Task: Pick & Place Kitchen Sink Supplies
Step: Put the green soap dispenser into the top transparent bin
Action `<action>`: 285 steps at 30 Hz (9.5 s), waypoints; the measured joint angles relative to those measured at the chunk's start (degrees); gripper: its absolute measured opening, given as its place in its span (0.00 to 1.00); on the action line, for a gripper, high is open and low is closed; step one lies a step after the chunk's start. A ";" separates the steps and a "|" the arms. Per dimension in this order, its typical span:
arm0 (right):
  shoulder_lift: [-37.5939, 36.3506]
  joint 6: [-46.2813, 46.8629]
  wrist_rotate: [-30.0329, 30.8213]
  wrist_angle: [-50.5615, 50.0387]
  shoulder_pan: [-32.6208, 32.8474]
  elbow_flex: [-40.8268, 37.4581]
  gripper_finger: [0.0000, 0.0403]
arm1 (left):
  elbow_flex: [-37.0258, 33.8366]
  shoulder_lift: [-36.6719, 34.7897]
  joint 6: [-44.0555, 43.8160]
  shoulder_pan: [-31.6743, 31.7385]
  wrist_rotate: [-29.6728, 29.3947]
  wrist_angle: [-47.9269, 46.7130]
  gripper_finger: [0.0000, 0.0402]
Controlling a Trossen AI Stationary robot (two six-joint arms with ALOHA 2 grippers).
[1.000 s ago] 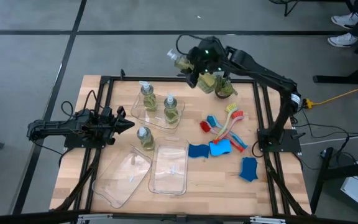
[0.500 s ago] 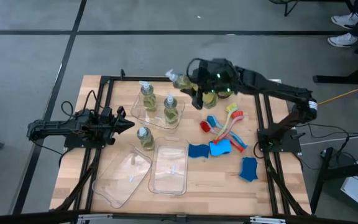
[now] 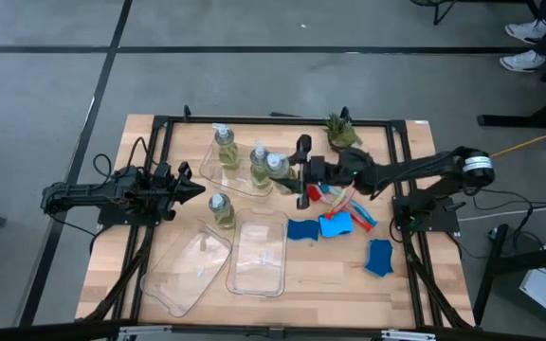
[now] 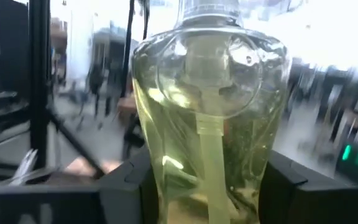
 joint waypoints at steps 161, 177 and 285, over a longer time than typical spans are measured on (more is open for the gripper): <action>9.99 8.36 26.75 29.41 1.45 -22.80 0.43 | -0.01 0.01 0.02 0.01 -0.01 -0.01 0.03; 15.53 -2.04 24.18 39.31 -9.22 -22.14 0.44 | 0.01 0.01 0.00 0.01 0.01 0.01 0.03; 28.42 -24.63 71.20 41.08 4.52 -10.22 0.82 | 0.01 0.01 0.00 0.01 0.01 -0.01 0.03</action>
